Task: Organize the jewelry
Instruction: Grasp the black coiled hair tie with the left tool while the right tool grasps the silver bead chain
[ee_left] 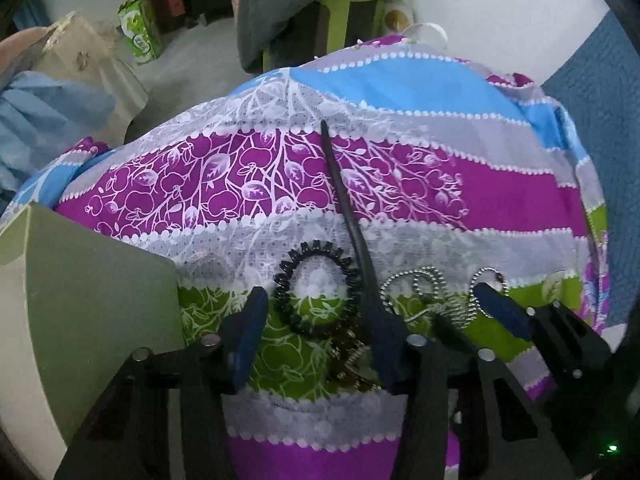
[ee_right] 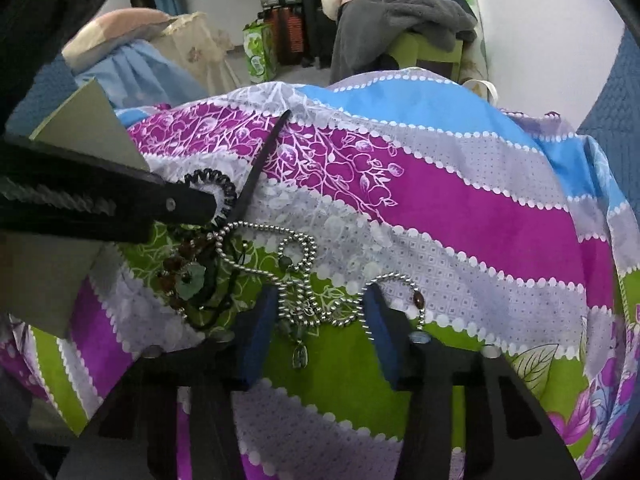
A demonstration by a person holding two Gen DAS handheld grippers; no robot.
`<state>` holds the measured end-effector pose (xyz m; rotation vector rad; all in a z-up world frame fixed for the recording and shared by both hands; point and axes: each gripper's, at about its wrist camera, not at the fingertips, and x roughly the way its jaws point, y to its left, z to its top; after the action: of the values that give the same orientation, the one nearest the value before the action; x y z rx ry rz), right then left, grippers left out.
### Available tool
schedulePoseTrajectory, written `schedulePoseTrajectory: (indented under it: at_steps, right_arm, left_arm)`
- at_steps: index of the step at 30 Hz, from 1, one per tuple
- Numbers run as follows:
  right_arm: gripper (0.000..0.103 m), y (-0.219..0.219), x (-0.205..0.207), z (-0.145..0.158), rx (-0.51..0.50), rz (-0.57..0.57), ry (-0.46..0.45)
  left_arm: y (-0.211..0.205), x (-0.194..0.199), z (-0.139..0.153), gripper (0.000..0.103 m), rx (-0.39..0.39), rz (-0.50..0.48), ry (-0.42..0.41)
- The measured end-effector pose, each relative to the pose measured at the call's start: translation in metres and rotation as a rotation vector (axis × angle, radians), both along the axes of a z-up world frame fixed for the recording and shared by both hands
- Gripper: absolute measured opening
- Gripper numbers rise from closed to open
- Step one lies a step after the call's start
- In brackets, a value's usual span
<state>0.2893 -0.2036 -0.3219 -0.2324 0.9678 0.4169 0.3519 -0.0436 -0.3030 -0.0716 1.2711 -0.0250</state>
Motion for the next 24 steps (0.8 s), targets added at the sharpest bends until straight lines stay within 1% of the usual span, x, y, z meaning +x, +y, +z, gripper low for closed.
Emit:
schedulePoseTrajectory:
  at_steps: [1,2,5,8,9,11,13,15,18,24]
  right_arm:
    - [0.015,-0.001,0.001,0.000,0.001,-0.008,-0.001]
    - [0.011,-0.003,0.002,0.001,0.003,-0.020,0.002]
    - [0.009,-0.003,0.004,0.001,0.009,-0.026,0.014]
    - [0.006,-0.006,0.005,0.004,0.029,-0.042,0.020]
    - [0.006,-0.007,0.006,0.004,0.036,-0.049,0.026]
    - [0.005,-0.010,0.007,0.005,0.048,-0.061,0.031]
    - [0.005,-0.014,0.007,0.008,0.067,-0.074,0.032]
    - [0.005,-0.016,0.008,0.011,0.083,-0.085,0.032]
    - [0.005,-0.018,0.008,0.019,0.117,-0.098,0.022]
    - [0.005,-0.016,0.002,0.040,0.149,-0.096,-0.016]
  left_arm:
    - [0.001,0.001,-0.002,0.047,0.002,0.004,-0.001]
    - [0.001,0.001,-0.002,0.047,0.009,0.003,-0.011]
    - [0.001,0.003,-0.008,0.047,0.037,0.008,-0.014]
    - [0.002,0.003,-0.012,0.046,0.037,0.019,-0.020]
    - [0.001,0.003,-0.013,0.037,0.050,0.013,-0.025]
    - [0.000,0.003,-0.016,0.031,0.041,0.007,-0.031]
    - [-0.001,0.002,-0.015,0.023,0.037,-0.001,-0.045]
    - [-0.003,0.001,-0.014,0.007,0.039,-0.007,-0.052]
    - [-0.005,-0.003,-0.007,0.007,0.017,-0.018,-0.084]
    - [0.004,-0.019,0.018,0.007,-0.066,-0.011,-0.133]
